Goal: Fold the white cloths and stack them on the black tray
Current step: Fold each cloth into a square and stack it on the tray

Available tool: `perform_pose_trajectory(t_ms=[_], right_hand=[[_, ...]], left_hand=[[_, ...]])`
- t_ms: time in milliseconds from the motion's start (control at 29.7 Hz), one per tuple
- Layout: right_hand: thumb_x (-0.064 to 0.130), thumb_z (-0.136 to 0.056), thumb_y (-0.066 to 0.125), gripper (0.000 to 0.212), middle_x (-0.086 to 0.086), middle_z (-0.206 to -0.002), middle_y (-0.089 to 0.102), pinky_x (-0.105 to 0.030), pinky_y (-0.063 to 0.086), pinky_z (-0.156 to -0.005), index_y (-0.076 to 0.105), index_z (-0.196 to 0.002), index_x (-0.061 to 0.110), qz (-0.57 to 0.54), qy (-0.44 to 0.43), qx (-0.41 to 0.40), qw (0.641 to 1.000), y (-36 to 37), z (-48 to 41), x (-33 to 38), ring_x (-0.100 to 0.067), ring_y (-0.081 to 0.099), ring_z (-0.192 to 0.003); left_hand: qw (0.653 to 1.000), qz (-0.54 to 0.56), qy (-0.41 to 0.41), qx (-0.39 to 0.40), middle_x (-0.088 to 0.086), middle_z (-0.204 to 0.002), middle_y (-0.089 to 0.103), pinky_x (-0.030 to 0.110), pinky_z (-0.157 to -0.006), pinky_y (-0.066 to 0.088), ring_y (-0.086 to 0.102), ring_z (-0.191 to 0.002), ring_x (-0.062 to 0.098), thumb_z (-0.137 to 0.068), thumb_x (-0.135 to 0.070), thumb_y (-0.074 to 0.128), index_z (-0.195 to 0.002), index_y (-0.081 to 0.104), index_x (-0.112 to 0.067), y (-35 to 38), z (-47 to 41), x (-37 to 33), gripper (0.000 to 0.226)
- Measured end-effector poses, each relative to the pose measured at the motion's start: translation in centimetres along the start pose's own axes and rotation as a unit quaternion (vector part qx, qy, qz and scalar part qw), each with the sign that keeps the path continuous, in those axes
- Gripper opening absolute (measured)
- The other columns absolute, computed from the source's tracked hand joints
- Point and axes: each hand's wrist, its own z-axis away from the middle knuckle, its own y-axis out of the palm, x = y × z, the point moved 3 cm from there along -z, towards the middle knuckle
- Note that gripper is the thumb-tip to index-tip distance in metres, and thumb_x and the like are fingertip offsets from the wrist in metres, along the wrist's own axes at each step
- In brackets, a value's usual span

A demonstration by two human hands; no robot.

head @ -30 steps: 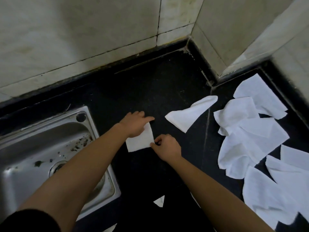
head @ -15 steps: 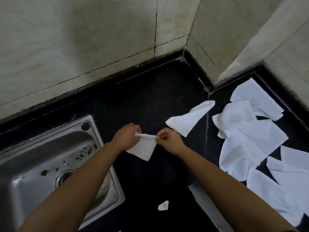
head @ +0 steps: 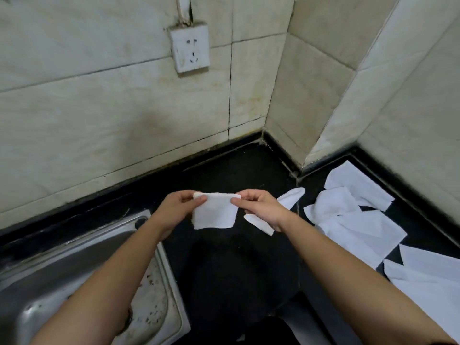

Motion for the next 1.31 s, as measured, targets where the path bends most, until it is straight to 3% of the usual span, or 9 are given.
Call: perform_pose_trajectory(t_ms=[168, 370, 572, 740, 875, 1009, 1144, 1312], right_hand=[[0.027, -0.090, 0.073, 0.007, 0.007, -0.091, 0.069, -0.039, 0.050, -0.103, 0.070, -0.085, 0.022, -0.074, -0.032, -0.036, 0.996, -2.0, 3.1, 0.4, -0.007, 0.063, -0.094], [0.027, -0.095, 0.066, 0.015, -0.004, -0.101, 0.074, -0.037, 0.054, -0.097, 0.060, -0.087, 0.016, -0.146, 0.014, -0.102, 0.984, -4.1, 9.6, -6.0, -0.021, 0.069, -0.104], [0.034, -0.102, 0.055, 0.022, -0.007, -0.107, 0.074, -0.040, 0.057, -0.089, 0.060, -0.110, 0.014, -0.220, 0.081, -0.181, 0.955, -6.4, 17.2, -10.9, -0.022, 0.071, -0.097], [0.020, -0.096, 0.061, 0.030, -0.010, -0.113, 0.071, -0.046, 0.058, -0.089, 0.057, -0.125, 0.012, -0.278, 0.083, -0.203, 0.935, -9.7, 25.9, -12.9, -0.027, 0.071, -0.096], [0.000, -0.091, 0.058, 0.041, -0.007, -0.102, 0.073, -0.037, 0.059, -0.077, 0.055, -0.129, 0.015, -0.272, 0.076, -0.269, 0.921, -11.2, 35.7, -16.2, -0.019, 0.071, -0.082], [-0.005, -0.091, 0.055, 0.041, -0.011, -0.108, 0.073, -0.046, 0.058, -0.087, 0.054, -0.127, 0.013, -0.293, 0.042, -0.335, 0.894, -11.7, 47.3, -20.8, -0.027, 0.072, -0.097], [-0.004, -0.091, 0.057, 0.038, -0.013, -0.111, 0.073, -0.044, 0.058, -0.085, 0.055, -0.124, 0.015, -0.322, 0.020, -0.414, 0.851, -10.8, 61.2, -26.9, -0.029, 0.072, -0.101], [-0.001, -0.089, 0.059, 0.041, -0.013, -0.116, 0.072, -0.044, 0.058, -0.086, 0.059, -0.124, 0.020, -0.347, -0.002, -0.505, 0.790, -8.7, 76.8, -32.6, -0.030, 0.071, -0.105]], left_hand=[[0.997, 0.074, 0.009, 0.000, 0.007, -0.101, 0.074, 0.043, -0.084, 0.055, 0.068, -0.091, 0.021, -0.092, -0.025, 0.066, -0.105, 0.074, -0.016, 2.8, 0.2, -1.6, 0.018], [0.989, 0.091, -0.071, 0.088, 0.008, -0.105, 0.073, 0.044, -0.081, 0.057, 0.070, -0.092, 0.023, -0.095, -0.026, 0.063, -0.110, 0.070, -0.014, 10.3, 1.5, 2.0, 0.021], [0.961, 0.076, -0.152, 0.220, 0.009, -0.112, 0.073, 0.048, -0.091, 0.055, 0.070, -0.103, 0.026, -0.093, -0.022, 0.067, -0.119, 0.064, -0.012, 18.3, 3.7, 2.4, 0.028], [0.936, 0.008, -0.121, 0.331, 0.008, -0.114, 0.072, 0.048, -0.091, 0.055, 0.069, -0.104, 0.027, -0.085, 0.000, 0.069, -0.125, 0.056, -0.018, 25.5, 6.7, -0.3, 0.046], [0.915, -0.030, -0.071, 0.396, 0.009, -0.117, 0.070, 0.047, -0.091, 0.056, 0.068, -0.108, 0.026, -0.084, 0.007, 0.066, -0.127, 0.055, -0.021, 32.7, 12.1, -1.8, 0.052], [0.886, -0.066, -0.032, 0.458, 0.010, -0.120, 0.067, 0.043, -0.087, 0.057, 0.068, -0.107, 0.027, -0.086, 0.004, 0.067, -0.129, 0.054, -0.025, 41.0, 20.1, -1.6, 0.053], [0.846, -0.128, 0.014, 0.518, 0.006, -0.115, 0.068, 0.028, -0.065, 0.054, 0.070, -0.095, 0.019, -0.087, -0.001, 0.068, -0.131, 0.052, -0.028, 50.1, 31.3, -0.3, 0.054], [0.787, -0.146, 0.036, 0.599, 0.003, -0.114, 0.070, 0.031, -0.064, 0.050, 0.068, -0.092, 0.020, -0.085, 0.002, 0.067, -0.131, 0.050, -0.027, 59.8, 44.2, 1.1, 0.056]])
